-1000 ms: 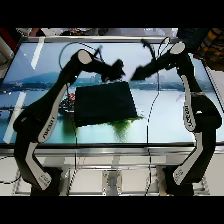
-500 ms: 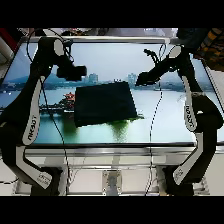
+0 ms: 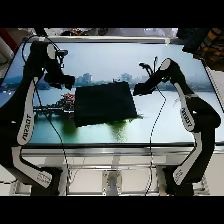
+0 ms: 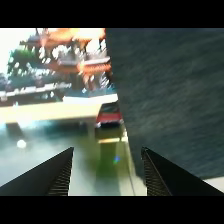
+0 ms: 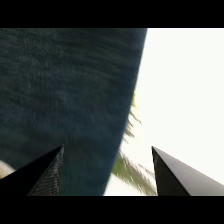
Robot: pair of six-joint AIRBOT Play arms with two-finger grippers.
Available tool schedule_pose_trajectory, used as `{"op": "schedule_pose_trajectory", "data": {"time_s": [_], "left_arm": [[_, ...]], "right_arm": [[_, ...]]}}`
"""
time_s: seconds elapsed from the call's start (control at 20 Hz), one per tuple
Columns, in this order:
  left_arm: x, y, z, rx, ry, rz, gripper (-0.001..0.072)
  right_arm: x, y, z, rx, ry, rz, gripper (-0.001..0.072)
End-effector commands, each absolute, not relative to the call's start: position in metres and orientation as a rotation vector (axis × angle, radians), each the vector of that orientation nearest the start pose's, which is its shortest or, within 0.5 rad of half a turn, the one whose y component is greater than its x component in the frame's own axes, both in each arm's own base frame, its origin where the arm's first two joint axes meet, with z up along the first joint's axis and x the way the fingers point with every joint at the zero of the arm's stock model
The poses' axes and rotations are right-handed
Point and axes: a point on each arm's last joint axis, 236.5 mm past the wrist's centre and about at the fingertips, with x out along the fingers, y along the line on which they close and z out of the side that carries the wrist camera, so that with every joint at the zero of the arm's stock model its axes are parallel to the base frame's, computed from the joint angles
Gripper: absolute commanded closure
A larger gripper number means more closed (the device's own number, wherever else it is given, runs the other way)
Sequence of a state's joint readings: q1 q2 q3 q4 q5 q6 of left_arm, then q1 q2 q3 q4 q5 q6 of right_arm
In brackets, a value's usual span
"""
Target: Fold the clothes and pants, and hang the long-sleeved shirts on hangers.
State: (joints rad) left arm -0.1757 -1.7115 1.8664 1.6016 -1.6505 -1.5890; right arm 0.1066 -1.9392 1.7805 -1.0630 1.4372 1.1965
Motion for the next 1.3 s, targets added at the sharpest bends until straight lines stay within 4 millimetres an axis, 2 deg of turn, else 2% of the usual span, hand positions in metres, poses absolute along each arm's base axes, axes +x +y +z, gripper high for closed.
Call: {"op": "schedule_pose_trajectory", "data": {"time_s": [0.0,0.1,0.2,0.3,0.4,0.5,0.65,0.75,0.95,1.05,1.1,1.25], "left_arm": [[0.418,-0.058,0.023,0.129,1.539,-0.109,0.0208],[0.409,-0.050,0.014,0.117,1.537,-0.097,0.0208],[0.394,-0.040,0.004,0.104,1.555,-0.082,0.0208],[0.381,-0.028,-0.006,0.084,1.565,-0.062,0.0208],[0.373,-0.018,-0.012,0.064,1.559,-0.041,0.0208],[0.374,-0.009,-0.013,0.044,1.525,-0.022,0.0208],[0.380,-0.005,-0.014,0.035,1.489,-0.015,0.0208],[0.381,-0.007,-0.017,0.038,1.484,-0.018,0.0208],[0.383,-0.010,-0.019,0.034,1.483,-0.027,0.0209],[0.383,-0.011,-0.019,0.031,1.483,-0.029,0.0209],[0.383,-0.013,-0.019,0.024,1.483,-0.034,0.0209],[0.383,-0.016,-0.019,0.019,1.483,-0.041,0.0209]], "right_arm": [[0.458,0.193,-0.077,0.039,1.402,0.736,0.0105],[0.464,0.211,-0.081,0.004,1.358,0.742,0.0105],[0.470,0.219,-0.086,-0.036,1.328,0.724,0.0106],[0.471,0.209,-0.095,-0.088,1.348,0.668,0.0106],[0.471,0.187,-0.098,-0.130,1.383,0.614,0.0105],[0.473,0.174,-0.090,-0.101,1.396,0.605,0.0105],[0.481,0.165,-0.075,-0.059,1.377,0.603,0.0105],[0.483,0.171,-0.078,-0.047,1.371,0.612,0.0105],[0.469,0.205,-0.099,-0.034,1.412,0.675,0.0106],[0.466,0.217,-0.103,-0.049,1.406,0.690,0.0113],[0.466,0.222,-0.102,-0.055,1.397,0.696,0.0157],[0.465,0.226,-0.102,-0.062,1.397,0.701,0.0447]]}}
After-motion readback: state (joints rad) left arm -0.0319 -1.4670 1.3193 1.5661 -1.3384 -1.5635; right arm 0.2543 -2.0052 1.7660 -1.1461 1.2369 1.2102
